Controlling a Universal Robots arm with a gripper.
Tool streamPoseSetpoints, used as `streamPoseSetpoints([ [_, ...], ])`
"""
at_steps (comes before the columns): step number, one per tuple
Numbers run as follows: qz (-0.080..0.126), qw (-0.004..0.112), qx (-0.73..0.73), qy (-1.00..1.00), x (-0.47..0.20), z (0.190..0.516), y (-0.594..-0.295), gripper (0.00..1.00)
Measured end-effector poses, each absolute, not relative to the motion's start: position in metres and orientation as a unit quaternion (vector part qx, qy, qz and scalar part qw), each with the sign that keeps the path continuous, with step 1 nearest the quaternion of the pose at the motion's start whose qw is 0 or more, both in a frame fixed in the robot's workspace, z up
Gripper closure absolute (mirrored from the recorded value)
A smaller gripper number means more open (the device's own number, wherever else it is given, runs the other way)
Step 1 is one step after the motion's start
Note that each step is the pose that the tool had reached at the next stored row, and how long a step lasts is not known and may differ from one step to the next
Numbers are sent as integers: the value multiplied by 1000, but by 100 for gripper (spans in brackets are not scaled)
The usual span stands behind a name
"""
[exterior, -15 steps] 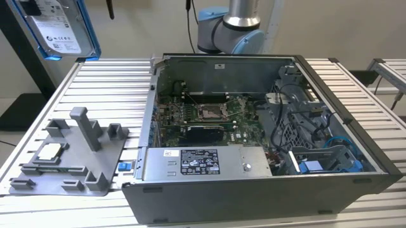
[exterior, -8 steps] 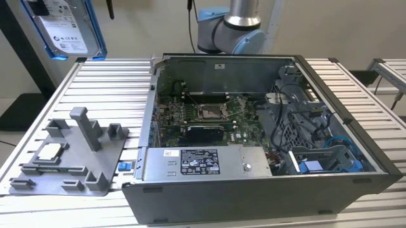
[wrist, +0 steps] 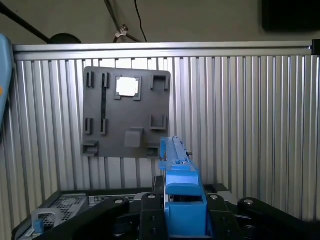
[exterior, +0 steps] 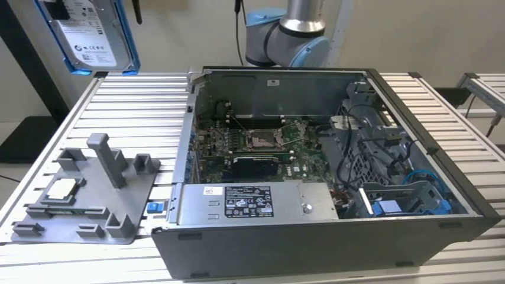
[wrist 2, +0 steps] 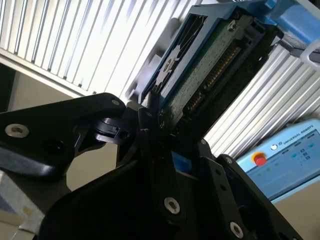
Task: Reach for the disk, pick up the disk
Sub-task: 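Pick up the disk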
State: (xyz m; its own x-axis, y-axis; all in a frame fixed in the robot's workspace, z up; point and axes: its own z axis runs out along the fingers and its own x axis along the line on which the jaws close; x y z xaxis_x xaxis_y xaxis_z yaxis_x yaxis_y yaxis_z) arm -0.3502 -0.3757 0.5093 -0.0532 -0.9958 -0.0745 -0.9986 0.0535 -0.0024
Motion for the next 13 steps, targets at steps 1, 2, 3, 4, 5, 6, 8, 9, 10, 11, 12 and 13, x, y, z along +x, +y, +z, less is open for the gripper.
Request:
streamPoseSetpoints([
  [1,25,28,-687,725,-348,509,-376,100],
  [2,25,28,-687,725,-346,509,-376,100],
  [3,25,28,-687,725,-344,509,-376,100],
  [4,25,28,-687,725,-342,509,-376,100],
  [5,25,28,-687,725,-341,509,-376,100],
  [6,25,28,-687,725,-339,509,-376,100],
  [8,25,28,-687,725,-336,509,-376,100],
  [9,25,28,-687,725,-334,509,-376,100],
  [10,25,28,-687,725,-333,509,-376,100],
  [11,25,28,-687,725,-331,509,-376,100],
  [12,25,28,-687,725,-330,509,-376,100],
  [13,25,28,-687,725,-329,509,-376,100],
])
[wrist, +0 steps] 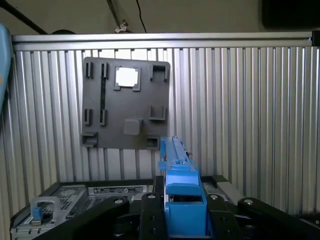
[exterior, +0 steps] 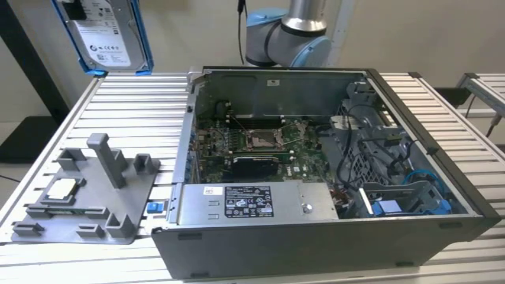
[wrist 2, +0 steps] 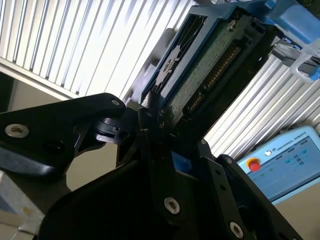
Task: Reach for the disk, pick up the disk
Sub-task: 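Pick up the disk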
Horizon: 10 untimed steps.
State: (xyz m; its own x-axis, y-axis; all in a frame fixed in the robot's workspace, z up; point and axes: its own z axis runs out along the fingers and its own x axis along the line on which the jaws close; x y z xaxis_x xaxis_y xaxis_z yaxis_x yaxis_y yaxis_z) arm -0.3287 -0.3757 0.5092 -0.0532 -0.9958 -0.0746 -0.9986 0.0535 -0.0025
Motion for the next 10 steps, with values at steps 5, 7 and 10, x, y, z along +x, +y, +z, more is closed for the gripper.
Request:
streamPoseSetpoints([
  [5,25,28,-687,725,-318,509,-376,100],
  [7,25,28,-687,725,-314,509,-376,100],
  [10,25,28,-687,725,-306,509,-376,100],
])
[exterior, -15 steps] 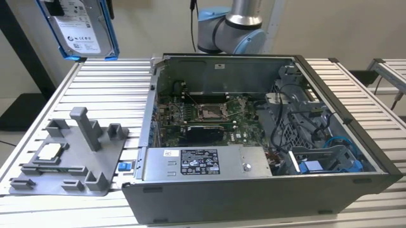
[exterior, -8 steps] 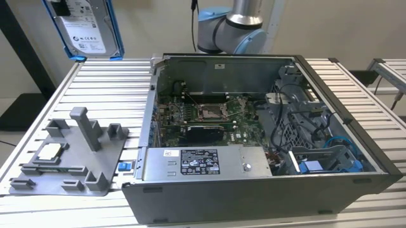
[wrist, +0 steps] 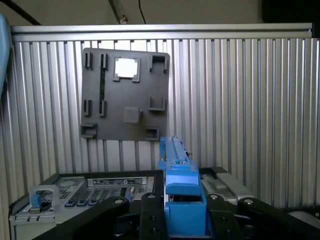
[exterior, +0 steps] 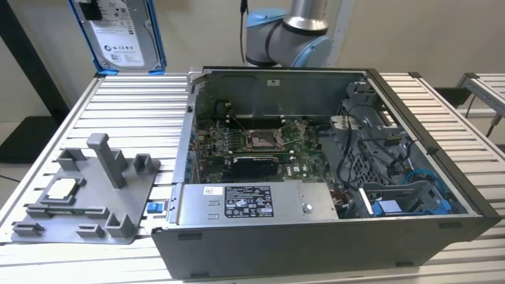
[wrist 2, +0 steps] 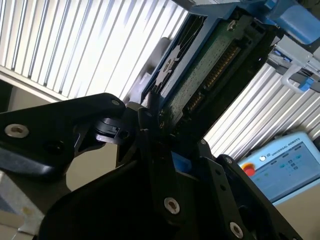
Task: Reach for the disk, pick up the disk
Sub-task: 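Pick up the disk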
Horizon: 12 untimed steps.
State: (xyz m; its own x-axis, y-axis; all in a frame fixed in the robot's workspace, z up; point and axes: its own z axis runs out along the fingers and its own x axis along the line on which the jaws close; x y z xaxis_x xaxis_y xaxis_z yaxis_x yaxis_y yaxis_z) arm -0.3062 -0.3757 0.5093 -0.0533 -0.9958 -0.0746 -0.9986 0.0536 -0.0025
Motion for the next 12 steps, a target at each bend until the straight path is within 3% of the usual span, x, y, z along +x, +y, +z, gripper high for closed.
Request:
streamPoseSetpoints([
  [12,25,28,-687,725,-272,509,-376,100],
])
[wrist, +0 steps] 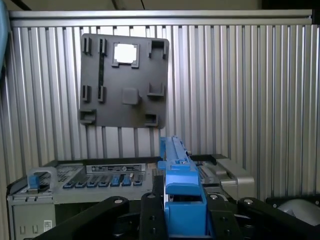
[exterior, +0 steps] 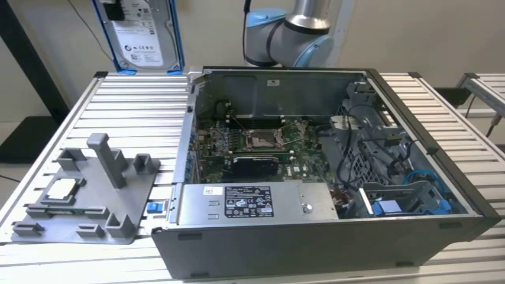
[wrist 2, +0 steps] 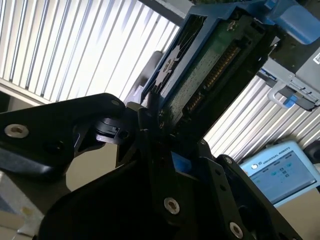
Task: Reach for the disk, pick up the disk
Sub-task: 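Pick up the disk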
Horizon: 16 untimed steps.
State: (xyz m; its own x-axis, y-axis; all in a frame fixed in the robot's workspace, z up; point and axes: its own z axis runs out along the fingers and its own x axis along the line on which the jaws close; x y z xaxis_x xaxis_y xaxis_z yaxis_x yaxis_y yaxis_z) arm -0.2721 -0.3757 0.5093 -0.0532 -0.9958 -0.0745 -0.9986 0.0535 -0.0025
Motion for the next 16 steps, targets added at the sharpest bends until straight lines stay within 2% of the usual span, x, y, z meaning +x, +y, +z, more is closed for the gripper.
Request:
streamPoseSetpoints([
  [16,25,28,-687,725,-239,509,-376,100],
])
